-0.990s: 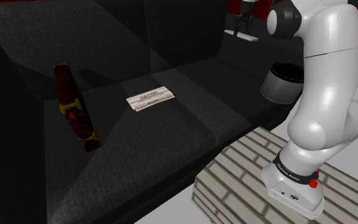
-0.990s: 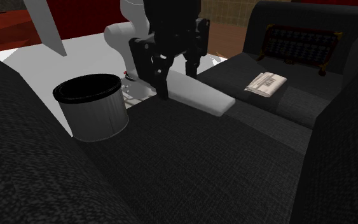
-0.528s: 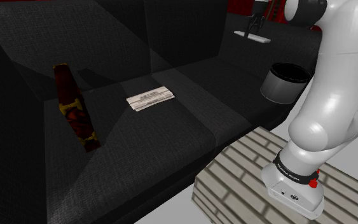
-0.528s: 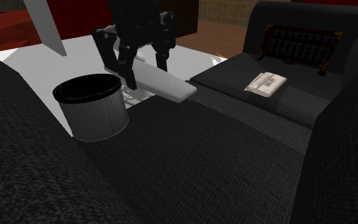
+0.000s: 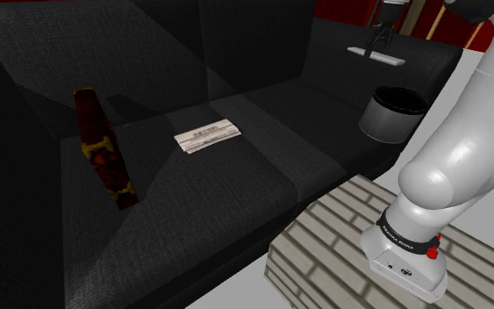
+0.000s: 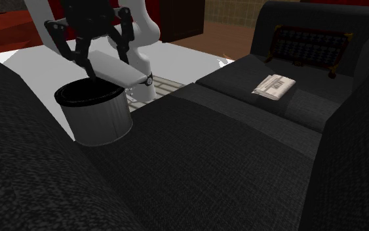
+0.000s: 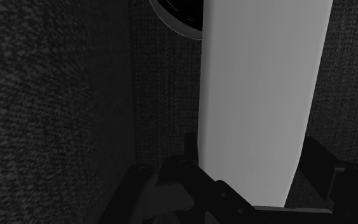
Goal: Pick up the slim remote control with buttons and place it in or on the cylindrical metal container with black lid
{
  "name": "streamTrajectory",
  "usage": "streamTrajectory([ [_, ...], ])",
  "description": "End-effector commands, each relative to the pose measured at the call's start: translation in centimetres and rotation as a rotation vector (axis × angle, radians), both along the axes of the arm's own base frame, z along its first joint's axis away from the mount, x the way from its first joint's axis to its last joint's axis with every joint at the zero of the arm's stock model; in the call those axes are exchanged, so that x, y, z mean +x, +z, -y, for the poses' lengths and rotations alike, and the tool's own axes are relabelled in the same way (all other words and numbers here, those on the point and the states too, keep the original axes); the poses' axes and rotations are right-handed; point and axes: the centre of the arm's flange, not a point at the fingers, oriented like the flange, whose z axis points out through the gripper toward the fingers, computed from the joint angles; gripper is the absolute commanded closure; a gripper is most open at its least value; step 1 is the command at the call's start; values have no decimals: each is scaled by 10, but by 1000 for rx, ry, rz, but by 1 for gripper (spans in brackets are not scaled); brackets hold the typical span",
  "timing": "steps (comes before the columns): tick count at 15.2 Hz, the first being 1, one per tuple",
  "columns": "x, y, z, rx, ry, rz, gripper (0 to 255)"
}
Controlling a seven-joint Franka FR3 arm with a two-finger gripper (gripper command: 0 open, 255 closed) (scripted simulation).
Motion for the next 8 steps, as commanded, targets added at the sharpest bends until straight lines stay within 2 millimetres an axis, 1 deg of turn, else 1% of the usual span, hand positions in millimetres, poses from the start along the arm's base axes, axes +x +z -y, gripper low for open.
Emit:
streamTrajectory([
  [1,-27,-2,1,0,2,1,255],
  [8,-119,-2,11,0,2,1,255],
])
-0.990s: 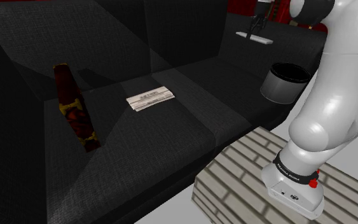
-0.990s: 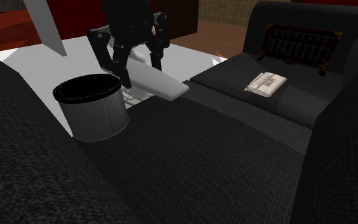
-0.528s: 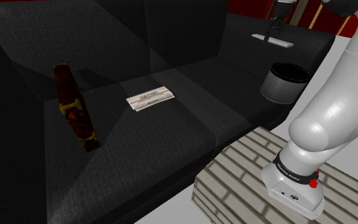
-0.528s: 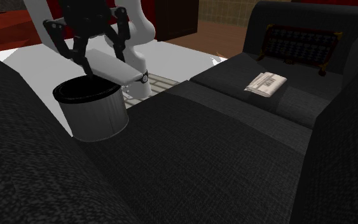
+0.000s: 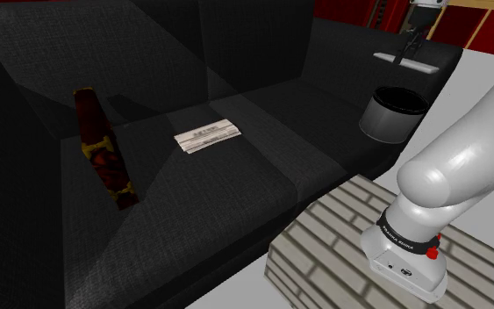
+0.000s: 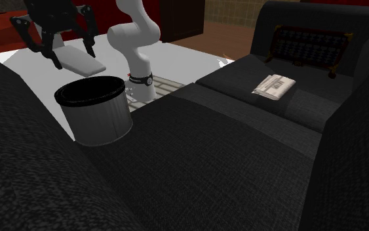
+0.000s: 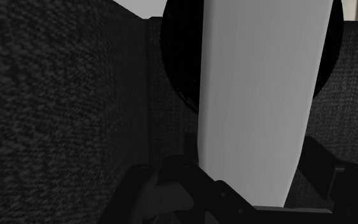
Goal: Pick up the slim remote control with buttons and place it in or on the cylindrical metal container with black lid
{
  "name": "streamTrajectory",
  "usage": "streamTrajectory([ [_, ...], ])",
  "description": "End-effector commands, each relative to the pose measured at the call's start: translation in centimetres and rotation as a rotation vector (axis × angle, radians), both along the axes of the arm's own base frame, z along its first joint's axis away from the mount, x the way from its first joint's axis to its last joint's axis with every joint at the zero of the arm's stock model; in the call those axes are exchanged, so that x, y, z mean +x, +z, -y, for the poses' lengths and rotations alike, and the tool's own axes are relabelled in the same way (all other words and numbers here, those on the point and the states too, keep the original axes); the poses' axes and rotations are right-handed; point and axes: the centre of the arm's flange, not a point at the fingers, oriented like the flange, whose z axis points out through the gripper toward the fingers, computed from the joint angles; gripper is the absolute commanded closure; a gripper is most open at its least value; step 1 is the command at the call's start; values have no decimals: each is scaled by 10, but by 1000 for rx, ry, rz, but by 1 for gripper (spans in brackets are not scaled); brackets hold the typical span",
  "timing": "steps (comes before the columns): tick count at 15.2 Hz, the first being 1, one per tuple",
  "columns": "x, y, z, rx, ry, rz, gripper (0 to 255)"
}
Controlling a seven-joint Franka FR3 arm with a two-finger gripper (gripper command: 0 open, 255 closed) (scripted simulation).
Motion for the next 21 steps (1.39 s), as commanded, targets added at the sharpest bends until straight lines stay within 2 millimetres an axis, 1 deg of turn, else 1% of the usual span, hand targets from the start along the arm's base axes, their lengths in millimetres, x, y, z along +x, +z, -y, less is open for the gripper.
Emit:
streamTrajectory([
  [1,-28,0,3,0,1,0,255],
  [2,-52,0,6,0,1,0,255],
  [16,-52,-73,6,0,1,0,255],
  [21,-52,-73,6,0,1,0,255],
])
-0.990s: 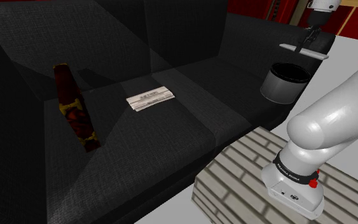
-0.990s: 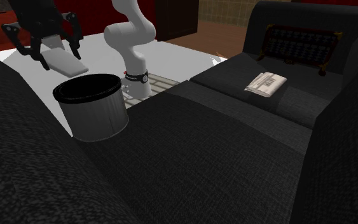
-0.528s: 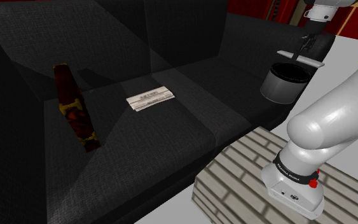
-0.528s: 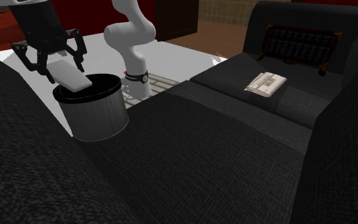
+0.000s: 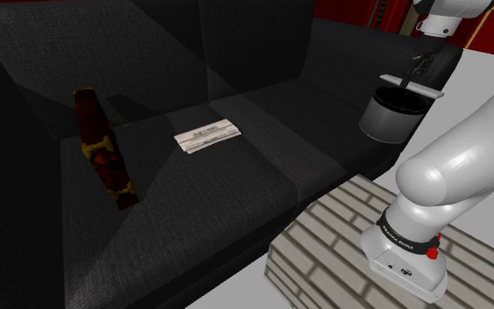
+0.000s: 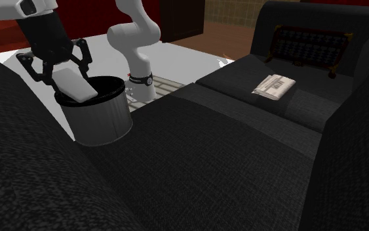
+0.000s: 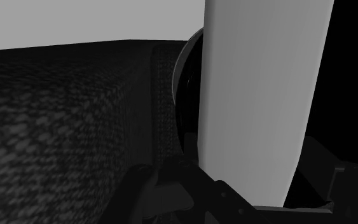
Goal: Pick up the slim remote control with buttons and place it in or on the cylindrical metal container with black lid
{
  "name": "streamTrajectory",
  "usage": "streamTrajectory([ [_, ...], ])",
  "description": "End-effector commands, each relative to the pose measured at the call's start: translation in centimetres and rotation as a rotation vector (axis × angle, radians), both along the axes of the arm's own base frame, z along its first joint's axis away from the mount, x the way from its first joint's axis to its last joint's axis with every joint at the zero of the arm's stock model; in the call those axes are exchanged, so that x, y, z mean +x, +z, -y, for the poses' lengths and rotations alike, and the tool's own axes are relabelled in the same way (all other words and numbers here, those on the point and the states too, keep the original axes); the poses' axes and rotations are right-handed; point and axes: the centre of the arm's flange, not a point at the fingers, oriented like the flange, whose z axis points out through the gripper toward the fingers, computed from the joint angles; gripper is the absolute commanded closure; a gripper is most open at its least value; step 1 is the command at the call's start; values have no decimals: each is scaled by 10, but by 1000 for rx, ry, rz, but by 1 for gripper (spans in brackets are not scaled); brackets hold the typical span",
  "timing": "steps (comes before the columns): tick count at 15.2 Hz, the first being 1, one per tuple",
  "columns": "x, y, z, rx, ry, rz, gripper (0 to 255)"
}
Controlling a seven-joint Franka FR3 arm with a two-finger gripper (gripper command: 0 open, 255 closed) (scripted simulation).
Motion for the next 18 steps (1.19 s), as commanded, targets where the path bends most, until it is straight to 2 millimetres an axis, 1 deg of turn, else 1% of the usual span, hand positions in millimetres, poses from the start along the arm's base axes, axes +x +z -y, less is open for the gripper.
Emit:
streamTrajectory([
  [1,0,0,0,0,0,0,255],
  [3,0,0,0,0,0,0,255],
  [4,0,0,0,0,0,0,0],
  [9,0,0,0,0,0,0,0],
  [12,0,39,3,0,0,0,0],
  [13,-1,50,4,0,0,0,0],
  [18,-1,50,4,0,0,0,0],
])
